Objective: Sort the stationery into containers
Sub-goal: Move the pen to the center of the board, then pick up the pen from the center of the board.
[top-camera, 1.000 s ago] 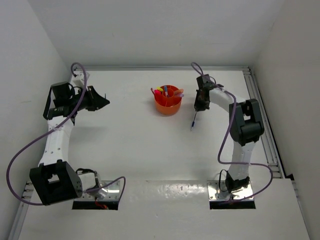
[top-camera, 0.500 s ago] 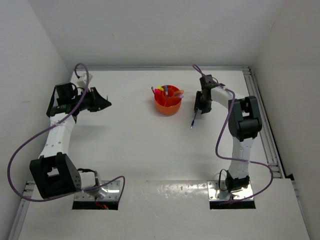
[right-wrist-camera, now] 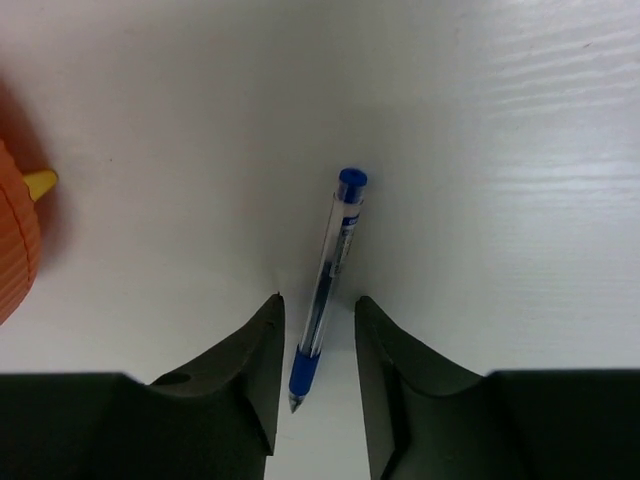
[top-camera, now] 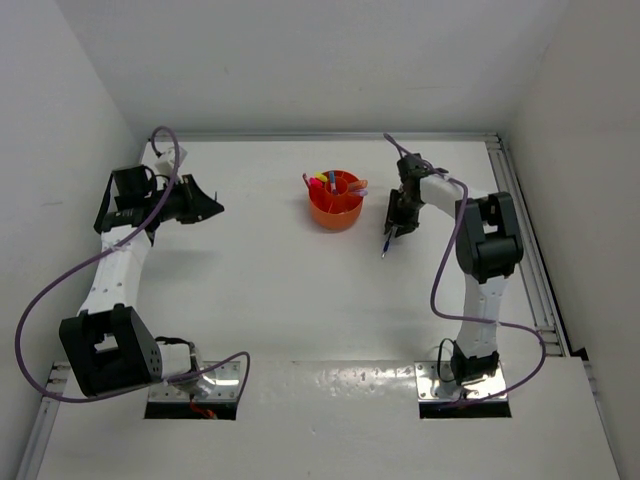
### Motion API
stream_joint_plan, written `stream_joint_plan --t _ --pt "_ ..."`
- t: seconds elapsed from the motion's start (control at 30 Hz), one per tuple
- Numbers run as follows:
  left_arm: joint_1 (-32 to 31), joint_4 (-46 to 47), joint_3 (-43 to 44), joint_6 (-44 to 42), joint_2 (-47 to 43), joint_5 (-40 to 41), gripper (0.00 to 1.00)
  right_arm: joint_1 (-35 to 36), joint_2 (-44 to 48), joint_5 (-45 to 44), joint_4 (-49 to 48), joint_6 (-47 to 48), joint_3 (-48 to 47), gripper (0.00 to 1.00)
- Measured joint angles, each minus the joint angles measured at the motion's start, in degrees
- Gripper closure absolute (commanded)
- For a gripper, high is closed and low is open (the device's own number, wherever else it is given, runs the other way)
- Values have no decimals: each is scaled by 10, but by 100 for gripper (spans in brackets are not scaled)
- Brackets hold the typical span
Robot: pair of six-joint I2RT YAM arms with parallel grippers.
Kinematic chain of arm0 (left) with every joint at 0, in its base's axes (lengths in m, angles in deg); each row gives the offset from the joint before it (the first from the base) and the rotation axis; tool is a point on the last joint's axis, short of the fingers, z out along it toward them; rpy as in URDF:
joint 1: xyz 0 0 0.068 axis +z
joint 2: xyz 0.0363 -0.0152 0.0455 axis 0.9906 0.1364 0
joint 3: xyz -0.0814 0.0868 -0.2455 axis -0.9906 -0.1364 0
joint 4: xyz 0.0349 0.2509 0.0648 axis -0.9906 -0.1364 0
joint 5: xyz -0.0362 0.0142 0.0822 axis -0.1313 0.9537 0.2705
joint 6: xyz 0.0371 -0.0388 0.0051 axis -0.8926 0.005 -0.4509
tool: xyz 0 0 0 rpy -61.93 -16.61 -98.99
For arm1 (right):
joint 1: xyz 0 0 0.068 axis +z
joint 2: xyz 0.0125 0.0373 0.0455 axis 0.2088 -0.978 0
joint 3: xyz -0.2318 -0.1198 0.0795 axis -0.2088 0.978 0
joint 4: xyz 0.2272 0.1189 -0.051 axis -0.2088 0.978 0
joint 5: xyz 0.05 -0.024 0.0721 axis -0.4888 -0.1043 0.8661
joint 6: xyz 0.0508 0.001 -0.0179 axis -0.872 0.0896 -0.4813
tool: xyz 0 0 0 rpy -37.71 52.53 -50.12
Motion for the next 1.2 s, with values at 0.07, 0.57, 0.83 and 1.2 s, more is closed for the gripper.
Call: stream_joint_plan --t 0.07,0.57,0.83,1.2 --pt "0 -1 0 0 0 1 100 4 1 3 2 -5 4 69" --pt "-1 -50 21 -27 16 14 100 7 5 32 10 -24 22 97" --pt "-10 -52 24 -33 19 13 100 5 8 44 9 -21 22 100" --pt "-96 90 -32 -17 -44 -119 100 -14 190 187 -28 -16 -9 100"
